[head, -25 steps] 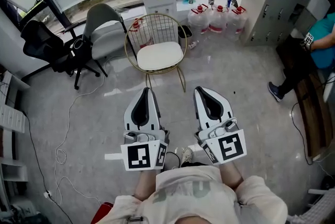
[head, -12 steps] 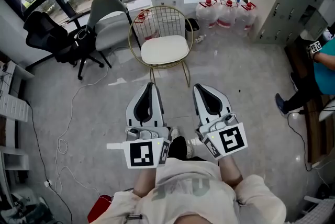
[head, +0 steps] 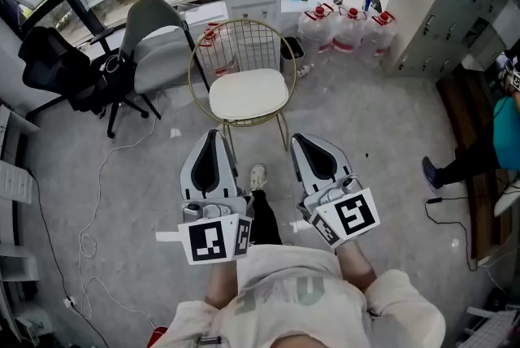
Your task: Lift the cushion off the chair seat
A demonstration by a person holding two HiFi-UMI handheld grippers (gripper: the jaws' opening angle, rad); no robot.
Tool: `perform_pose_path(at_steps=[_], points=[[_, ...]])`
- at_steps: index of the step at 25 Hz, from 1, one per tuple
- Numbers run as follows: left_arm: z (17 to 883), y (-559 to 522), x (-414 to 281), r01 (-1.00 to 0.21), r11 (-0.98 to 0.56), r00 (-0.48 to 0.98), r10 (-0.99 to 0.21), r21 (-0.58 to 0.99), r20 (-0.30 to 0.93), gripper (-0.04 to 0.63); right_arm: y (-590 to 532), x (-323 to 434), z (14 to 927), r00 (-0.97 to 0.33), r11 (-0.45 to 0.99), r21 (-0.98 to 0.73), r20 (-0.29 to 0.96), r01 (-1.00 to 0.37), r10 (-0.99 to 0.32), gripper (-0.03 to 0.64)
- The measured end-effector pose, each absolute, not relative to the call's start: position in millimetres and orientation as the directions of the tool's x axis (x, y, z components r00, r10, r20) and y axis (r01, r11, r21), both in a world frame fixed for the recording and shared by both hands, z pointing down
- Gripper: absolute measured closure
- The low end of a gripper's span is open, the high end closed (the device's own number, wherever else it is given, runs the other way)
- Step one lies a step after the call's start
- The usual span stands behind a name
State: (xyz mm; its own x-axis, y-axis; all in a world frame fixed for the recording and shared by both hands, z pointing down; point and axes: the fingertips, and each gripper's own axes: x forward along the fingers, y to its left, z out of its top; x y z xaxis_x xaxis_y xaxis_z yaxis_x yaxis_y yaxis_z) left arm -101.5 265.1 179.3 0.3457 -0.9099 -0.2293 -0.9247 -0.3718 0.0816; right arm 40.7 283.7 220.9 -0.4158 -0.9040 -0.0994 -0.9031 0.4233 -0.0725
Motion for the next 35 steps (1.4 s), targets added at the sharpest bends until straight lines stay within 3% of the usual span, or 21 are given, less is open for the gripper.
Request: perform_pose_path(at_steps=[18, 23, 26, 31, 35], points=[[143, -96, -129, -0.861, -0.501, 0.467, -0.846, 0.085, -0.256, 0.583, -64, -6, 199, -0.350, 0.351, -0.004, -0.051, -0.936, -0.935, 0.600], [173, -134, -120, -0.823, -0.551, 0.521, -0.830, 0.140, -0.201, 0.583, -101, -17, 209, -0.341, 0.341, 0.007, -0.006, -0.940, -0.940, 0.600], [172, -141, -117, -0.810, -0.569, 0.532, -0.815, 0.142, -0.230, 0.583, -112, -19, 198, -0.350, 0.350, 0.060, 0.015, -0.935, -0.937, 0.600], [174, -153, -112, -0.808, -0.573, 0.536, -0.812, 0.136, -0.232, 0.583, -119, -9, 165, -0.334, 0.323, 0.135, -0.065, -0.937, -0.940, 0.600], [189, -157, -103, -0.821, -0.554, 0.529, -0.829, 0.139, -0.183, 0.583, -129, 10, 165, -0.283, 0.276, 0.074, -0.121, -0.958, -0.951, 0.600]])
